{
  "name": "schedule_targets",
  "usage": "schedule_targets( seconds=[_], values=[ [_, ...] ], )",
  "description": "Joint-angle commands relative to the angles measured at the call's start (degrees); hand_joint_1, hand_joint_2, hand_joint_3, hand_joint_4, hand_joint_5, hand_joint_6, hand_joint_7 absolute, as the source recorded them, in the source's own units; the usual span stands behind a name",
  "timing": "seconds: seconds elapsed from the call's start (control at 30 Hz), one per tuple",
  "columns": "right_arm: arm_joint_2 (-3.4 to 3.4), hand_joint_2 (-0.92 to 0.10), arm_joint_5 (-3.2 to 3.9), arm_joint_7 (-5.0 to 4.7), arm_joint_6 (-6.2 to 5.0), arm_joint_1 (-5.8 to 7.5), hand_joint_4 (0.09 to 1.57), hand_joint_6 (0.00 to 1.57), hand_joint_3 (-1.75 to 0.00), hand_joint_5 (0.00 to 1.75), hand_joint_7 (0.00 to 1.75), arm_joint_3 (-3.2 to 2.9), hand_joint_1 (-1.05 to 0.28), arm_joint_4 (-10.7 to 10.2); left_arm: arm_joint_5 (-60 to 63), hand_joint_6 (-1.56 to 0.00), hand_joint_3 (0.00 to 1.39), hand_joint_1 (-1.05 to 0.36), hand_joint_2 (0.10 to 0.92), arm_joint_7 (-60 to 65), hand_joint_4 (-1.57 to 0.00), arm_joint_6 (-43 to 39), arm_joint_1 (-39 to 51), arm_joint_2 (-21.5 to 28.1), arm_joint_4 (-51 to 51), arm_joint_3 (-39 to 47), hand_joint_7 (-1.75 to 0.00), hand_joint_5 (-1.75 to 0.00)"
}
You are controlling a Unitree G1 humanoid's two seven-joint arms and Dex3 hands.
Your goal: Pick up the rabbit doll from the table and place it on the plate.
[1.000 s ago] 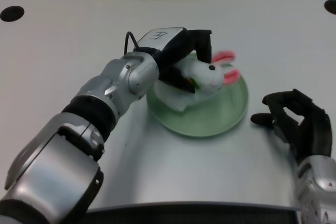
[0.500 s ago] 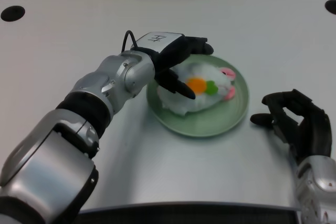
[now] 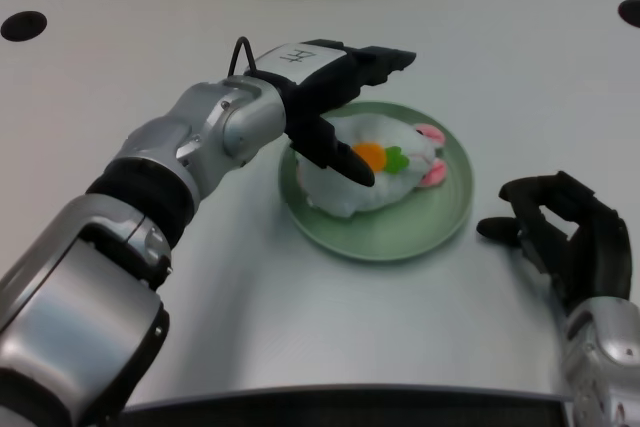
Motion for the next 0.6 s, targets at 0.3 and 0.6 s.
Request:
schedule_targets(
  seconds=[0.3, 0.6],
  values=[
    [-0.65, -0.92, 0.12, 0.29, -1.46, -1.56, 0.84, 0.86, -0.13, 0.89, 1.14, -0.53, -0.75, 3.2, -5.0, -0.03, 0.14, -1.05, 0.921, -4.8, 0.00, -1.9, 3.5, 8.0, -9.0, 4.9, -0.02, 0.00],
    [-0.82, -0.92, 0.19, 0.41, -1.47, -1.95, 0.85, 0.86, -0.12, 0.89, 1.14, -0.91, -0.76, 3.6, -10.5, -0.10, 0.11, -1.00, 0.921, -9.4, -0.07, 0.3, 14.7, 16.7, -22.7, 11.3, -0.04, -0.04]
  ],
)
